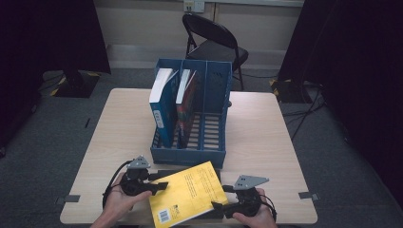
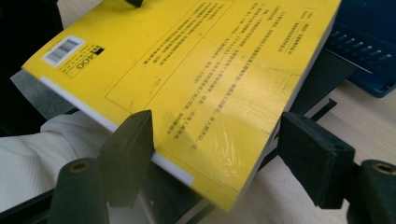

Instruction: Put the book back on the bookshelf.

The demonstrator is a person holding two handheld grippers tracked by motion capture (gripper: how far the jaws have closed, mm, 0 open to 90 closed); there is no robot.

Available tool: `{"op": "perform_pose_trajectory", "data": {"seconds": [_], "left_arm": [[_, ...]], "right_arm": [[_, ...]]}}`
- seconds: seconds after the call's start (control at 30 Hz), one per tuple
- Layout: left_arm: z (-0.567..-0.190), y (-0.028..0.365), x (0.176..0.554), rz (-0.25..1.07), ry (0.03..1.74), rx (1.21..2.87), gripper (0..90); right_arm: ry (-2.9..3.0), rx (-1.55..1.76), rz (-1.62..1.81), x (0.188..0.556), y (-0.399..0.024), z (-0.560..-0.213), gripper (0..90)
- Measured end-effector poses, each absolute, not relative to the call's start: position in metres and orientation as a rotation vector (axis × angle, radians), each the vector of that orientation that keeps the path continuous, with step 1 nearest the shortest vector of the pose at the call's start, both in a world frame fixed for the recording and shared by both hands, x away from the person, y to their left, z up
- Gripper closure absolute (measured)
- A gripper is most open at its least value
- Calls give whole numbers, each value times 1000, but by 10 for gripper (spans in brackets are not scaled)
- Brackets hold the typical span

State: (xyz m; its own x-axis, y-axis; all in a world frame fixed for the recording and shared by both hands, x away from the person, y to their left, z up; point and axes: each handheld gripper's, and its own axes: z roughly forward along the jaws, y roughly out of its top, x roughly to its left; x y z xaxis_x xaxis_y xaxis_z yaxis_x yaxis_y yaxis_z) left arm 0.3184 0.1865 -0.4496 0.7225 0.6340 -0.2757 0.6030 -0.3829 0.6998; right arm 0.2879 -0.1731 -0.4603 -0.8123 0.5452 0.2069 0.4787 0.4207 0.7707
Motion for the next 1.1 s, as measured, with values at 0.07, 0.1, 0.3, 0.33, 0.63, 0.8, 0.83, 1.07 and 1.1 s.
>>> {"op": "perform_pose_trajectory", "data": {"seconds": [0.07, 0.1, 0.3, 0.33, 0.63, 0.8, 0.83, 1.07, 1.1], "left_arm": [[-450, 187, 312, 46, 924, 2094, 503], [-450, 187, 309, 52, 924, 2092, 502], [-450, 185, 307, 79, 923, 2090, 487], [-450, 182, 308, 72, 930, 2093, 486], [-448, 158, 326, 57, 898, 2114, 528], [-450, 160, 327, 52, 923, 2084, 541], [-450, 160, 328, 53, 927, 2084, 543], [-449, 162, 325, 66, 948, 2084, 549], [-449, 162, 323, 70, 944, 2082, 550]], "right_arm": [[2566, 926, 1357, 289, -172, -460, 291], [2565, 921, 1356, 290, -170, -460, 292], [2572, 915, 1351, 291, -169, -459, 288], [2582, 909, 1352, 289, -172, -459, 291], [2620, 893, 1286, 274, -183, -464, 355], [2580, 900, 1266, 278, -182, -463, 390], [2574, 905, 1265, 280, -182, -462, 396], [2572, 933, 1272, 289, -182, -463, 413], [2571, 933, 1269, 289, -182, -463, 415]]}}
